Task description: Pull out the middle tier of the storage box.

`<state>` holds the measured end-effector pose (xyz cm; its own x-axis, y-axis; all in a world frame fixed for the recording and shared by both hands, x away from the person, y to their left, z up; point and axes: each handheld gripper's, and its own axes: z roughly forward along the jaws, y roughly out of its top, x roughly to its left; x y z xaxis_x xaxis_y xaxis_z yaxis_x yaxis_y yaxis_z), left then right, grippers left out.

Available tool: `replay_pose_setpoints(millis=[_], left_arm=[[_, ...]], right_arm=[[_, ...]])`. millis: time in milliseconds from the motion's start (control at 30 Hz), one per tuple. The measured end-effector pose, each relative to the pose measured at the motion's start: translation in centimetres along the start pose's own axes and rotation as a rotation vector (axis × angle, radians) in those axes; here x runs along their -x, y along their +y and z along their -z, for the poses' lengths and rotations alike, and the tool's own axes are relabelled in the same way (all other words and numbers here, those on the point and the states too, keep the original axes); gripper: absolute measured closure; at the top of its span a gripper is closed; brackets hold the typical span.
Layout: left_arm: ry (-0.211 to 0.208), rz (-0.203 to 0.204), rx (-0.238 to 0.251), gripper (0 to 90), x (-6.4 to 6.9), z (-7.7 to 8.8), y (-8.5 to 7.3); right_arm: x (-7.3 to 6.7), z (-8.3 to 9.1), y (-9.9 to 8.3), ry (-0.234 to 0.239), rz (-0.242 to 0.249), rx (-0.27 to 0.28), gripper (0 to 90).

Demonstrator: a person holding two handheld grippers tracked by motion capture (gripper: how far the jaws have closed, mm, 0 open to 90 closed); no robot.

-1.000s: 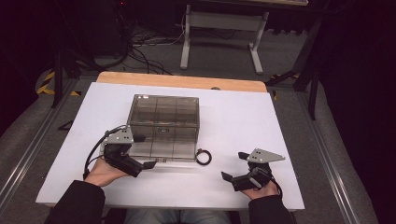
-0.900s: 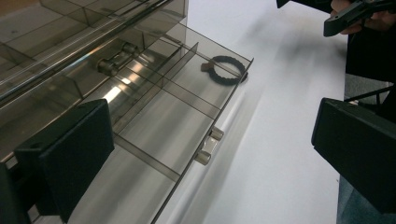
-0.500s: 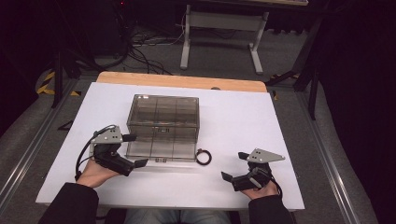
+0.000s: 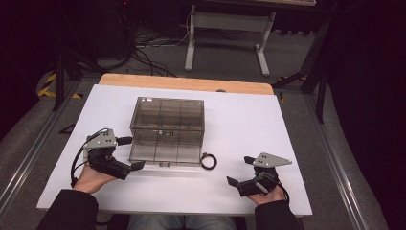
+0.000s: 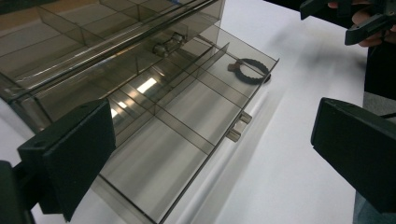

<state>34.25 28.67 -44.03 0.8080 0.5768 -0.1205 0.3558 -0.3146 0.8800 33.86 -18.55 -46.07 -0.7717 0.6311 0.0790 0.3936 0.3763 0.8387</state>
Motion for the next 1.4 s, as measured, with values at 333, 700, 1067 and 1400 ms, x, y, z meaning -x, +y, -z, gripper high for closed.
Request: replay_pose_setpoints(millis=[333, 700, 1067, 1400], left_arm=[[0.019, 0.025, 0.014, 1.5, -0.6, 0.9, -1.1], [0.069, -0.004, 0.030, 1.5, -1.0, 2.1, -2.6], [0.103, 0.057, 0.068, 1.5, -1.1, 2.6, -4.6], [0.112, 0.056, 0.054, 1.5, -1.1, 2.4, -5.1]], right_arm=[[0.0, 0.0, 0.0, 0.001, 0.000, -0.002, 0.2], [0.0, 0.0, 0.0, 0.002, -0.002, -0.005, 0.2], [0.0, 0.1, 0.0, 0.000, -0.009, -0.005, 0.2], [0.0, 0.2, 0.1, 0.005, -0.015, -0.010, 0.2]])
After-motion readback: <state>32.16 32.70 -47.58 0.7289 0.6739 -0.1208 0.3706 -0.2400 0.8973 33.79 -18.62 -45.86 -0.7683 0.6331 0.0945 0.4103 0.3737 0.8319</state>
